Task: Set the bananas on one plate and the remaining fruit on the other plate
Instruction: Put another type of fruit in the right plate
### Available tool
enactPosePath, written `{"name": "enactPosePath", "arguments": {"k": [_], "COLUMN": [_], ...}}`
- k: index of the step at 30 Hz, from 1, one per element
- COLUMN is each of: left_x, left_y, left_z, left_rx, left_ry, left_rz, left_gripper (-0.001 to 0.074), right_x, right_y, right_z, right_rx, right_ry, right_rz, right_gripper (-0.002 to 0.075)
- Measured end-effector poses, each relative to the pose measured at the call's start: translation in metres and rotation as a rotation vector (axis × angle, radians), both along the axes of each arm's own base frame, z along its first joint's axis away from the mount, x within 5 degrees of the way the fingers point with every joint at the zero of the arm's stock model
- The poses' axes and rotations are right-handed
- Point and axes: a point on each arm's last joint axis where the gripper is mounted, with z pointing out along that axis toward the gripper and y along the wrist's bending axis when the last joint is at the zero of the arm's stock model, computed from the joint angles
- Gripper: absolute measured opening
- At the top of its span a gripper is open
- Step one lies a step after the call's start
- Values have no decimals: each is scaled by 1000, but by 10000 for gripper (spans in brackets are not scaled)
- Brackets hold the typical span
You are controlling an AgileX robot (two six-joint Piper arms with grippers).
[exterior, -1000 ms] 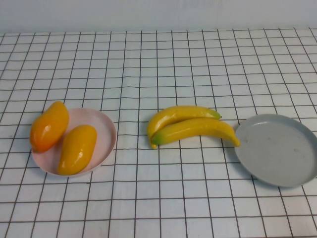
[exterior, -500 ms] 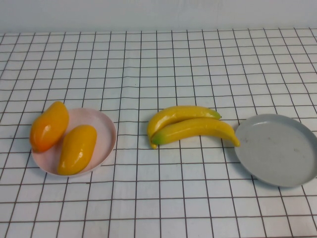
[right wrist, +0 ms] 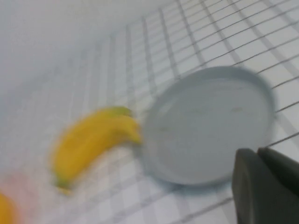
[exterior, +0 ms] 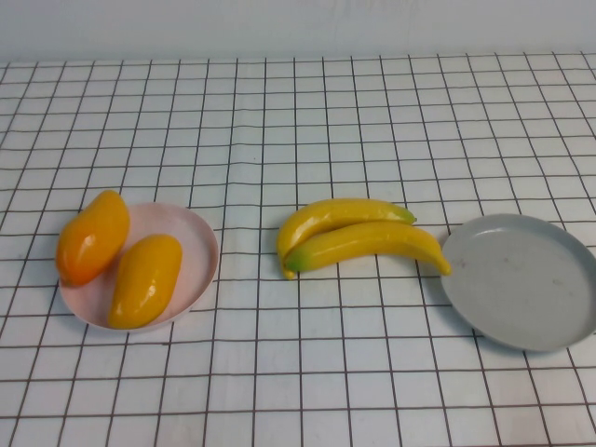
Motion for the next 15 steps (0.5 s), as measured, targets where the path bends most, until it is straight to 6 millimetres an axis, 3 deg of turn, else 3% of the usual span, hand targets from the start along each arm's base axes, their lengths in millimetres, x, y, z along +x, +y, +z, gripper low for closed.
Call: {"name": "enactPosePath", "arguments": {"k": [2,4,6,10,15], "left_x": [0,0,0,0,0], "left_y": [0,0,0,0,0], "left_z": [0,0,0,0,0], "left_rx": [0,0,0,0,0], "left_ry": [0,0,0,0,0], "left_rz": [0,0,0,0,0], "left_gripper": [-3,-3,-3,-3,-3], "right_x": [0,0,0,0,0], "right_y": [6,9,9,9,10], "right_z": [6,10,12,12,13], "right_rx": [387,575,575,408,438], "right_ry": [16,19,2,-39,-43], "right_rz": [-3,0,8,33,42], "right_gripper": [-16,-17,-17,-16,-16]}}
